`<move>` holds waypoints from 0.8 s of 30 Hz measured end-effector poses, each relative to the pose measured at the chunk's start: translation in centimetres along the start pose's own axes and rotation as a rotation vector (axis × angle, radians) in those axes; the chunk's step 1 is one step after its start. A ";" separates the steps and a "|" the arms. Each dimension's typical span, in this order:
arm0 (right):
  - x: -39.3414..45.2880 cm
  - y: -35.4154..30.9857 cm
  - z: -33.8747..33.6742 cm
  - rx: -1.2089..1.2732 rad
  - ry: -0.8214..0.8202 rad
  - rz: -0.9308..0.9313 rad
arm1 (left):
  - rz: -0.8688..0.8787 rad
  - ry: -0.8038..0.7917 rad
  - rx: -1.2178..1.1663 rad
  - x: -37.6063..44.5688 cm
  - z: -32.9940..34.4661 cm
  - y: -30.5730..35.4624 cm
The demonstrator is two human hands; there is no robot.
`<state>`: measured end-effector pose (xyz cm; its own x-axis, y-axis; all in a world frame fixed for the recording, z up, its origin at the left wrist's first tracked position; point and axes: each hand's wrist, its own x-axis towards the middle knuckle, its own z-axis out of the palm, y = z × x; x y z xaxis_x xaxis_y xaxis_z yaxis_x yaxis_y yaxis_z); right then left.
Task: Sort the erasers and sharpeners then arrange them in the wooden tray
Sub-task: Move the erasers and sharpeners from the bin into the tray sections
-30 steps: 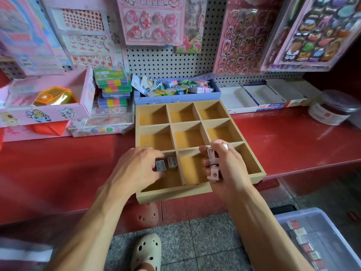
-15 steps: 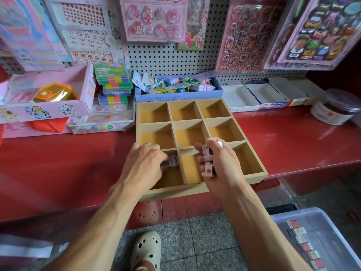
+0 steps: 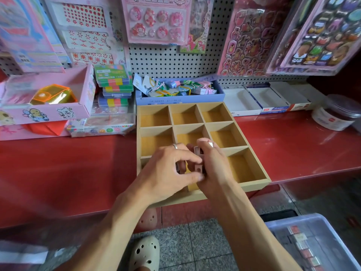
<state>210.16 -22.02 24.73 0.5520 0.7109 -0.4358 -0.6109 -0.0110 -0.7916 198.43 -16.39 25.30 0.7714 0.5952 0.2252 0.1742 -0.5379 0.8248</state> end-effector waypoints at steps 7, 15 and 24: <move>0.5 0.2 0.5 -0.116 0.028 -0.060 | -0.069 0.030 -0.172 0.1 -0.6 0.2; -0.4 -1.0 -1.3 -0.031 0.094 -0.071 | -0.157 0.063 0.293 -2.0 -4.5 -2.9; -1.7 -1.1 -2.6 -0.054 0.084 -0.105 | -0.193 -0.087 0.678 -1.7 -2.9 -2.4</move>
<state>211.39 -25.03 25.25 0.6580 0.6490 -0.3820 -0.5175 0.0212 -0.8554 194.86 -14.36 24.42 0.7297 0.6825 0.0417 0.6332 -0.6976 0.3353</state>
